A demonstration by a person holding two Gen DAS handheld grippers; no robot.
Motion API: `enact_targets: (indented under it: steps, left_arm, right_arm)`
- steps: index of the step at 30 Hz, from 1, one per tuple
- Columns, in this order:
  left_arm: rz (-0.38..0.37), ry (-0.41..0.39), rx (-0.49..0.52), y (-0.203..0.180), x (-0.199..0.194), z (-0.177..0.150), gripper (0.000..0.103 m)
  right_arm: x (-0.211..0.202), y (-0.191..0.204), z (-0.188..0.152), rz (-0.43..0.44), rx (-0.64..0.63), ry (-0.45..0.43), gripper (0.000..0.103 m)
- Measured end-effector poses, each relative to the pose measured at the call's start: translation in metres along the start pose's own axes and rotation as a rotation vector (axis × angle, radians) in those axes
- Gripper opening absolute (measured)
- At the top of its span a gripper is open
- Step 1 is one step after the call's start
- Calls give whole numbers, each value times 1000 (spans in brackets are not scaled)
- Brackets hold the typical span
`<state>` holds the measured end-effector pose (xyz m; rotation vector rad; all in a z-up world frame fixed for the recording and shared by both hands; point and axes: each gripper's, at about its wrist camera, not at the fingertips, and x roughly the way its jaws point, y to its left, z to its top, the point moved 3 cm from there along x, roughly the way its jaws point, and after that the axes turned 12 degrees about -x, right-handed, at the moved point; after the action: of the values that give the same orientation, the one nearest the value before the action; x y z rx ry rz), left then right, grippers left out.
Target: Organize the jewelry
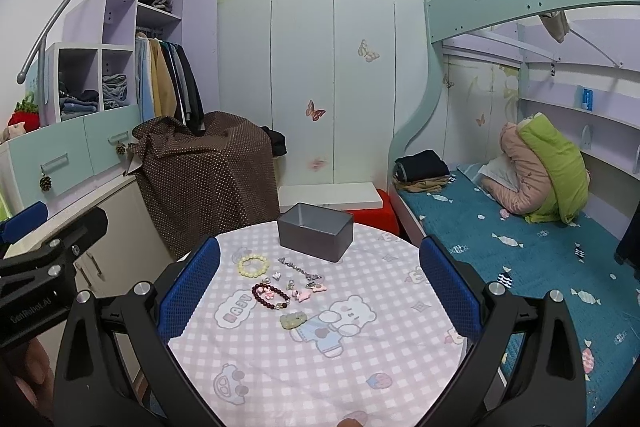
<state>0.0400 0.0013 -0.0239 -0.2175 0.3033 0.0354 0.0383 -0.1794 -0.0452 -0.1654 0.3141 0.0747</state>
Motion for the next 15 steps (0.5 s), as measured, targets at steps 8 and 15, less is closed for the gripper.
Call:
enact_targets:
  steps: [8, 15]
  left_arm:
    - [6, 10, -3, 1, 3, 2, 98]
    - [4, 44, -17, 7, 22, -5, 98]
  right_arm:
    - [9, -2, -6, 6, 0, 19, 96]
    - [25, -6, -18, 3, 0, 63, 96]
